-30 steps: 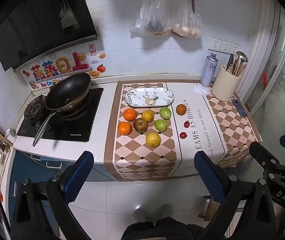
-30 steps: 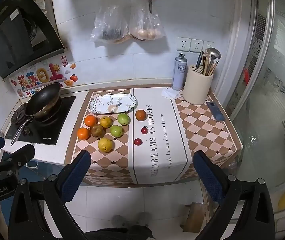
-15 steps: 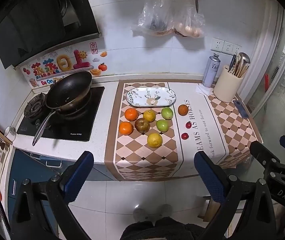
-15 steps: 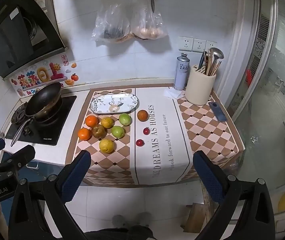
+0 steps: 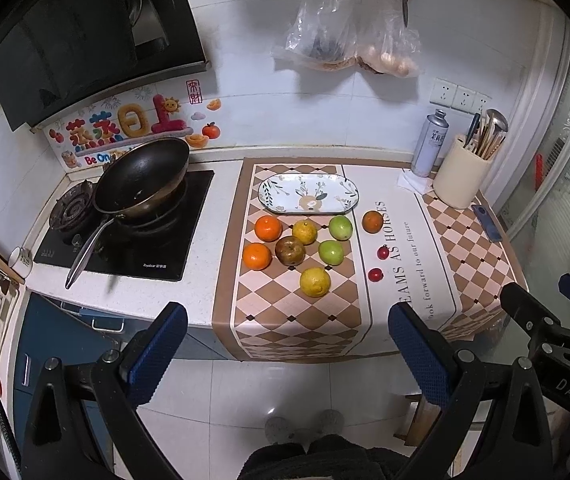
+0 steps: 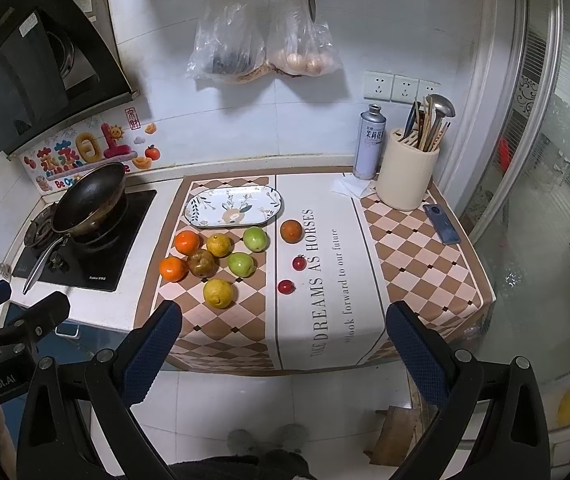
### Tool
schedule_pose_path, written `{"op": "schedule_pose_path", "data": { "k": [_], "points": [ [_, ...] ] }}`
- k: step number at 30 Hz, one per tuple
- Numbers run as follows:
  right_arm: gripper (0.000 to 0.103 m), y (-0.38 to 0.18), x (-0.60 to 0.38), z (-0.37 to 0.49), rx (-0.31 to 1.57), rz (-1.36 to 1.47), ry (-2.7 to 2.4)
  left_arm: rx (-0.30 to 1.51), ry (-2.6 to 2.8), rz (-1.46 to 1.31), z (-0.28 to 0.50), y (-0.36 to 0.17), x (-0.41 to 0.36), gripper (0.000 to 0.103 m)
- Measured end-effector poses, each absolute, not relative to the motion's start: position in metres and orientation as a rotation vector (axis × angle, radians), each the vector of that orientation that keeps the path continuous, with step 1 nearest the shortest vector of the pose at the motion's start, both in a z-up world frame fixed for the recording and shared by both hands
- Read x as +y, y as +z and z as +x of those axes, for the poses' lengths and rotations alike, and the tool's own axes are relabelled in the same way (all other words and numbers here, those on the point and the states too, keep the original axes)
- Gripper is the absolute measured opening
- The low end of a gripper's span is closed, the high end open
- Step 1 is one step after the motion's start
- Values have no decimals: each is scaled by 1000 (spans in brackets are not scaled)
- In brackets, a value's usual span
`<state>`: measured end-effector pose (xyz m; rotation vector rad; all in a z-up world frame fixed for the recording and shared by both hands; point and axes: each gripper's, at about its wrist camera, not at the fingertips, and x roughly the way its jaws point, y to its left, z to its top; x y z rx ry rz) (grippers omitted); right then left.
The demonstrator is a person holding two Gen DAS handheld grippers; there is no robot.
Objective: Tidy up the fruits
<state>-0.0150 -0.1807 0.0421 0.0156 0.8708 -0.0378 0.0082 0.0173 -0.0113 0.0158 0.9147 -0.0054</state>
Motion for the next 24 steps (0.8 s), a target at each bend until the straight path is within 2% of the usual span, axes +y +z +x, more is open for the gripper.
{"op": "schedule_pose_path", "data": {
  "k": [24],
  "points": [
    [103,49,-173,-16,852,14,-34,905,-7,2,11,-1,19,103]
  ]
}}
